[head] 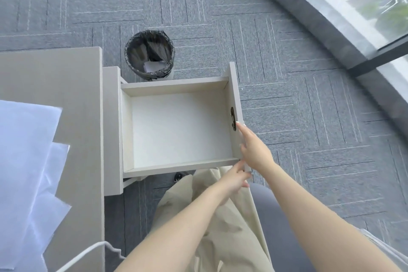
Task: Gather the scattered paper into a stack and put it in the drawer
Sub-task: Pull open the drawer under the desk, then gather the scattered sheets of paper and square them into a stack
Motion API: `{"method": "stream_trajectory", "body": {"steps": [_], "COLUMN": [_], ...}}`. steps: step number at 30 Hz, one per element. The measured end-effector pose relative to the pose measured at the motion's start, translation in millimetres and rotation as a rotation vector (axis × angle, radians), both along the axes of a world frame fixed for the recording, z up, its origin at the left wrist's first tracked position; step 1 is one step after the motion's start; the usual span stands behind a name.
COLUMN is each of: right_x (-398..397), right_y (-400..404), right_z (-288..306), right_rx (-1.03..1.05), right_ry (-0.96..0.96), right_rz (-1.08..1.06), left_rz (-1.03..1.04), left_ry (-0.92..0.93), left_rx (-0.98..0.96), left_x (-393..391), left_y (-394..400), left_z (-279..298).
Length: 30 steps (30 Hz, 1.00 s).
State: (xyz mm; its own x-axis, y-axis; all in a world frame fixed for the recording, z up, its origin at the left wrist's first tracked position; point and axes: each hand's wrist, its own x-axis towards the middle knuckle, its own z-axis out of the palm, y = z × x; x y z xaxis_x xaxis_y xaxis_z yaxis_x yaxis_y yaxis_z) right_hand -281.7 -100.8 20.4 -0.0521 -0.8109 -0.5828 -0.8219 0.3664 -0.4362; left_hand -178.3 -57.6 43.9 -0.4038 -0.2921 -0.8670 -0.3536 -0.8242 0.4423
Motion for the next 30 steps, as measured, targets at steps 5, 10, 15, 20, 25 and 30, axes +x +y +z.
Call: {"method": "stream_trajectory", "body": {"steps": [5,10,15,20,25,30], "right_x": [4.7,28.9,91.1,196.6,301.0,376.0], "right_y": [2.9,-1.6,-39.8,-80.1,-66.9,-22.3], "right_z": [-1.7,13.3,51.5,91.8,116.6,126.0], "right_rx": [0.037,0.09,-0.082,-0.292,-0.31,-0.27], "right_ry": [0.059,0.254,0.15,-0.019,-0.202,-0.31], "right_rz": [0.001,0.051,0.215,0.513,0.859,1.184], "left_rz": [0.044,0.22,0.477,0.814,1.21,1.513], "left_ry": [0.004,-0.04,-0.11,-0.271,-0.562,-0.783], "left_rx": [0.031,-0.029,-0.247,-0.415,-0.438,-0.395], "left_x": [4.6,21.5,72.1,158.2,245.9,307.2], "left_y": [2.8,-6.7,-31.1,-37.5,6.2,90.0], "left_z": [3.2,11.8,48.9,82.3,104.6,115.3]}}
